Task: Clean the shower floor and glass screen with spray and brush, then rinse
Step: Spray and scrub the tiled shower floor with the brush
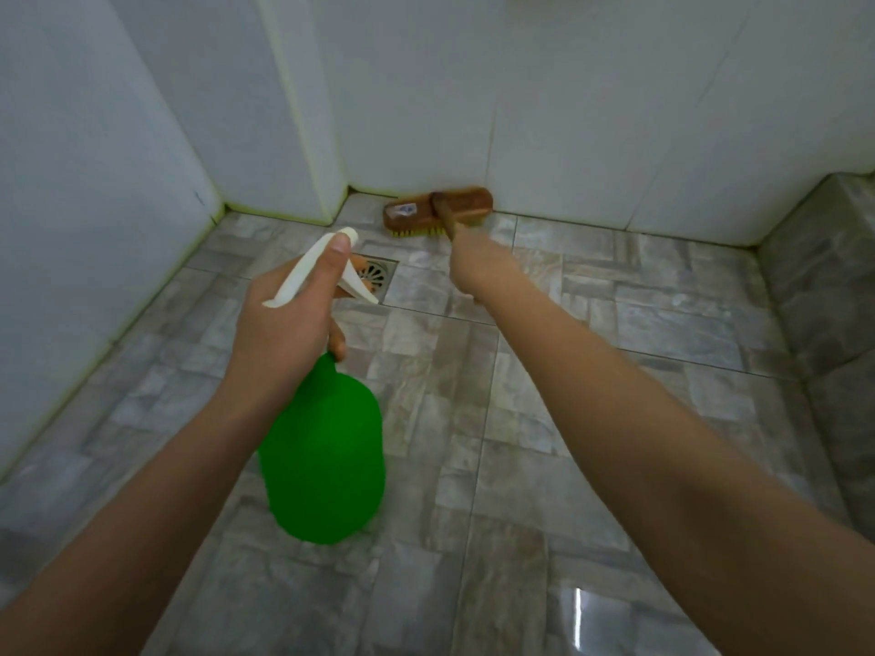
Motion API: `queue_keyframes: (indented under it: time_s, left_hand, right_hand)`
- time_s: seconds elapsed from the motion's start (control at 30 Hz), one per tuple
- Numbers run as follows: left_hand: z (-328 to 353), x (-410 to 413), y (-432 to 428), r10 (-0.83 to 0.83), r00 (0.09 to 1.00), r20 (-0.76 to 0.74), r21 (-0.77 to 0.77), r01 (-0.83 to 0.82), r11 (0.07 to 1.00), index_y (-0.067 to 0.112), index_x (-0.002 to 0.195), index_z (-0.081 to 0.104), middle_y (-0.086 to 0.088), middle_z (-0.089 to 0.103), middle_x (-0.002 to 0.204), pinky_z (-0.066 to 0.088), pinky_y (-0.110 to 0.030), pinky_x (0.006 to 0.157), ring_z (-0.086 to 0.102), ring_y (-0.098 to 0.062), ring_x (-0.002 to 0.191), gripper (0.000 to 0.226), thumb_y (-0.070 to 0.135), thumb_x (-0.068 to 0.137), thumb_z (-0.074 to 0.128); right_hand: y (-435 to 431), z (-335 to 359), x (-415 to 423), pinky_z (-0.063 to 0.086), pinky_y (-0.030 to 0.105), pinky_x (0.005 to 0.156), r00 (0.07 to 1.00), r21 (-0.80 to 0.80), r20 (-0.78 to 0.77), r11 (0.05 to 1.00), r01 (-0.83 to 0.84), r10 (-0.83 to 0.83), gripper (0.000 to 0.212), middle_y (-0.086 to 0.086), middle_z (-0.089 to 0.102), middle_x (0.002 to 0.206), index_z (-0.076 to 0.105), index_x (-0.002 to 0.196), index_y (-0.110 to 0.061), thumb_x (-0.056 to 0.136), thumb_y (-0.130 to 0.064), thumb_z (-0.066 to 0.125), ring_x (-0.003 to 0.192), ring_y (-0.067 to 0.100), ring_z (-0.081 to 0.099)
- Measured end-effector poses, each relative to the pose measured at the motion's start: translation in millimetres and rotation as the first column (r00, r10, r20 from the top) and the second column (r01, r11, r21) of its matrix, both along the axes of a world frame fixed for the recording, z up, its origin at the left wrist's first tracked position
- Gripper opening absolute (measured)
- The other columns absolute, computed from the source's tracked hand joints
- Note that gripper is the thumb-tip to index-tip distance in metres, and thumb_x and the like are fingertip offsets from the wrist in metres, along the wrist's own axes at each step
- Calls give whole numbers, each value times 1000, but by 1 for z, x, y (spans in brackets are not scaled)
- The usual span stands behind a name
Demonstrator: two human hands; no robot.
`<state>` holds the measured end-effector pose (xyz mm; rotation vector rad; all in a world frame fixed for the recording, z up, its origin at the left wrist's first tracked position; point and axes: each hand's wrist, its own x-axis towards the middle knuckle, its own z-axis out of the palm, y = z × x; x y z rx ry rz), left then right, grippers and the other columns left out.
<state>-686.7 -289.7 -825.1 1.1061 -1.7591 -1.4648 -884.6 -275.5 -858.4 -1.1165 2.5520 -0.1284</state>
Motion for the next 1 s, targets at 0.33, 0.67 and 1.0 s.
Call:
queue_keyframes:
  time_s: [0.33, 0.67, 1.0]
  left_hand:
    - [-6, 24, -7, 17, 1000, 11, 4, -17, 1000, 47, 77, 74, 9, 77, 90, 48, -41, 59, 49, -18, 36, 28, 65, 86, 55]
    - [10, 53, 10, -70, 993, 98, -19, 72, 997, 24, 93, 75, 10, 76, 91, 50, -42, 57, 51, -16, 37, 40, 58, 92, 53]
    - [19, 85, 61, -268, 962, 49, -26, 270, 963, 40, 93, 72, 10, 77, 97, 46, -27, 48, 54, -26, 42, 21, 49, 94, 54]
  right_hand:
    - [-8, -18, 30, 42, 34, 67, 994, 23, -67, 996, -88, 89, 74, 12, 59, 119, 7, 154, -18, 91, 2, 41, 101, 30, 62]
    - [61, 0, 29, 39, 23, 32, 991, 96, 2, 987, -132, 132, 73, 14, 55, 101, 5, 149, -45, 95, -4, 32, 49, 22, 57]
    - [190, 14, 91, 44, 30, 46, 997, 257, -61, 966, -37, 55, 71, 5, 47, 80, 5, 151, -39, 96, -6, 36, 50, 16, 48]
